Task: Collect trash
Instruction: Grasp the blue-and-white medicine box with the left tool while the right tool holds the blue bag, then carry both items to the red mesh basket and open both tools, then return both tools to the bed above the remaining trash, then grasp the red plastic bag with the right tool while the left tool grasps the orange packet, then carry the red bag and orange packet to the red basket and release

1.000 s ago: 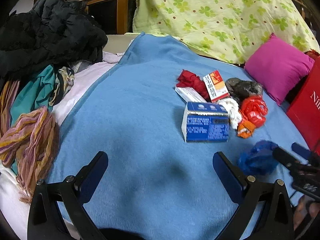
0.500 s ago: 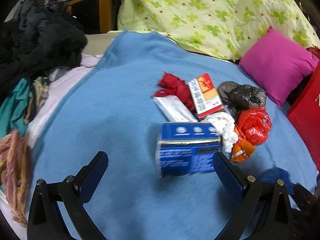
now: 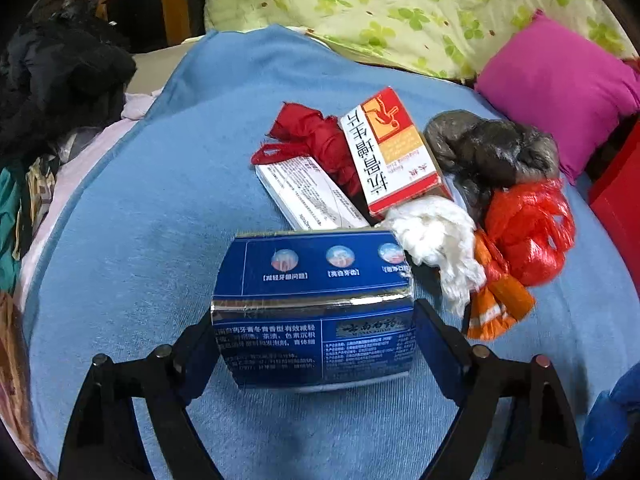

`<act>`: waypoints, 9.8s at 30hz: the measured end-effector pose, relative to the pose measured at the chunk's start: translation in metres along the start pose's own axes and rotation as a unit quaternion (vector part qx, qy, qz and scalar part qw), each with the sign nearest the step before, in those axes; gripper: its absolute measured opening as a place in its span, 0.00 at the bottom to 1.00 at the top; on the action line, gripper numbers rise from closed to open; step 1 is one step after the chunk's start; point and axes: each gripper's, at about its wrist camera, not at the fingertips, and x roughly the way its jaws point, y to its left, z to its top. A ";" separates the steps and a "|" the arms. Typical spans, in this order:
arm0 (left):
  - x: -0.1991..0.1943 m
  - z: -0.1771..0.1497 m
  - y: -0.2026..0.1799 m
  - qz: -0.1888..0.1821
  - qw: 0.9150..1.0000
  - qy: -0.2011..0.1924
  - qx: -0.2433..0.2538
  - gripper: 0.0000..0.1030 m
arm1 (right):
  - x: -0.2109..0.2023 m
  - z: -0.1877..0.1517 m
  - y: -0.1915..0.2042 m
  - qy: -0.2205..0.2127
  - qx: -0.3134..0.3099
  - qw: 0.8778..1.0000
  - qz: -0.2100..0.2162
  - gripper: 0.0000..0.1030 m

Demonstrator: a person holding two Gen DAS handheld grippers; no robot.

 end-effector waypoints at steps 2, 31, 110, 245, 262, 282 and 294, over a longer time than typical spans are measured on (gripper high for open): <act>-0.014 -0.004 0.000 0.002 1.000 -0.018 0.010 0.87 | -0.006 -0.001 0.000 -0.006 0.004 1.000 -0.001 0.63; -0.235 -0.128 -0.279 -0.284 0.919 -0.076 0.263 0.87 | -0.267 -0.176 -0.221 -0.082 0.242 0.934 -0.250 0.63; -0.059 -0.050 0.039 0.012 0.996 -0.085 -0.017 0.88 | -0.017 0.034 0.028 -0.031 -0.023 0.998 -0.056 0.80; -0.184 -0.061 -0.113 -0.086 0.983 -0.108 0.121 0.28 | -0.191 -0.048 -0.118 -0.135 0.103 0.978 -0.122 0.53; -0.202 -0.091 -0.219 -0.147 0.961 -0.097 0.212 0.28 | -0.262 -0.147 -0.210 -0.109 0.201 0.946 -0.229 0.53; -0.215 -0.149 -0.320 -0.204 0.929 -0.068 0.300 0.28 | -0.283 -0.228 -0.251 -0.070 0.271 0.920 -0.273 0.54; -0.214 -0.203 -0.388 -0.250 0.897 -0.024 0.364 0.29 | -0.279 -0.240 -0.259 -0.036 0.276 0.914 -0.295 0.74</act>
